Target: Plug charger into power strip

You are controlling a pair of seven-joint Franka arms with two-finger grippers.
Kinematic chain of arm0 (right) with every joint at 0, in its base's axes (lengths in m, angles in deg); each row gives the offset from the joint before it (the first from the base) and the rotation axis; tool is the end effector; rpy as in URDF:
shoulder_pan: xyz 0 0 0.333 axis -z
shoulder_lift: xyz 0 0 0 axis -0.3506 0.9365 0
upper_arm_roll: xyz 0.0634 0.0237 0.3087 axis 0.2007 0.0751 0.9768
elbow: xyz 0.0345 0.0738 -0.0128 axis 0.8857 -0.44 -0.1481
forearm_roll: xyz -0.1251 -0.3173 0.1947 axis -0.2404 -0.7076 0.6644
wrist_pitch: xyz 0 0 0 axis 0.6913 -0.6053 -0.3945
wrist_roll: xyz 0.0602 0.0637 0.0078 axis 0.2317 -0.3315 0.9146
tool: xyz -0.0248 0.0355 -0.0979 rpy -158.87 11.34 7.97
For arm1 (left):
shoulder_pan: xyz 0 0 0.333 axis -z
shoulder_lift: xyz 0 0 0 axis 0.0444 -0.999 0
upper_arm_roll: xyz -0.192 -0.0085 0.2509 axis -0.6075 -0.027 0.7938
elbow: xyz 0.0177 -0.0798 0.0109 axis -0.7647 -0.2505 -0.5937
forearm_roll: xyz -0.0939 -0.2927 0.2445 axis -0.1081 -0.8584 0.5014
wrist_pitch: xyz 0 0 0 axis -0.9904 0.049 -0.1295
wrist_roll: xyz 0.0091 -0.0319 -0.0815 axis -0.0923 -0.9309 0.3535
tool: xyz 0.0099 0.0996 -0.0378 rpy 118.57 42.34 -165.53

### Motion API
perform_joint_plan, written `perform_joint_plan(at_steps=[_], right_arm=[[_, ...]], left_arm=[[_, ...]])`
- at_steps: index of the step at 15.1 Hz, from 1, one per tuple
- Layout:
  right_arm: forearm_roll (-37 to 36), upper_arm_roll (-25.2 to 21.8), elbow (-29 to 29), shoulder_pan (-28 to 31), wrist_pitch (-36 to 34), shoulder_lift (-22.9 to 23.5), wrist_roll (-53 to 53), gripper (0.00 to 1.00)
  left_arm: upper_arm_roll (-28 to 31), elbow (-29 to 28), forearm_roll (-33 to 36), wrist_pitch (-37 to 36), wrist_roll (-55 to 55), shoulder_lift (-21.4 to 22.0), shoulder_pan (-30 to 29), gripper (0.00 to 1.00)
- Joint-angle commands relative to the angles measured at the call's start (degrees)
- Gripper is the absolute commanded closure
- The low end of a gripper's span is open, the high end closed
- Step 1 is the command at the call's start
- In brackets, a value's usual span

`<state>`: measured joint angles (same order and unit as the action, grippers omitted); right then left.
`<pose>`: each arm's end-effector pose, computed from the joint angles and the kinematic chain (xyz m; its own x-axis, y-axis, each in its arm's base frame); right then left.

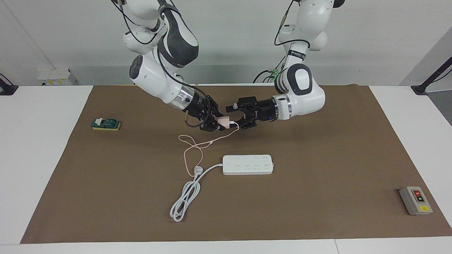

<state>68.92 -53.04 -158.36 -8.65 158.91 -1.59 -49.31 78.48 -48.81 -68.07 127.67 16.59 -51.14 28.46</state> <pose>0.5830 0.2547 0.4803 -0.0512 -0.7381 -0.6727 -0.9982 0.0582 0.0122 0.5532 -0.3147 0.4175 0.9958 0.0918 0.0060 0.0032 -0.1003 0.9949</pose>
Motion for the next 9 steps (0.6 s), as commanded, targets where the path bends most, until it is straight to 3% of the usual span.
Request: perform_joint_plan(at_steps=[1,9], right_arm=[[0.21,0.08,-1.53,-0.36,1.22,-1.20,-0.65,1.00],[0.21,0.08,-1.53,-0.35,1.48,-1.20,-0.65,1.00]], left_arm=[[-0.09,0.96,0.48,0.12,0.61,-1.17,-0.16,0.00],[-0.09,-0.36,1.27,-1.64,-1.15,-1.17,-0.07,0.01]])
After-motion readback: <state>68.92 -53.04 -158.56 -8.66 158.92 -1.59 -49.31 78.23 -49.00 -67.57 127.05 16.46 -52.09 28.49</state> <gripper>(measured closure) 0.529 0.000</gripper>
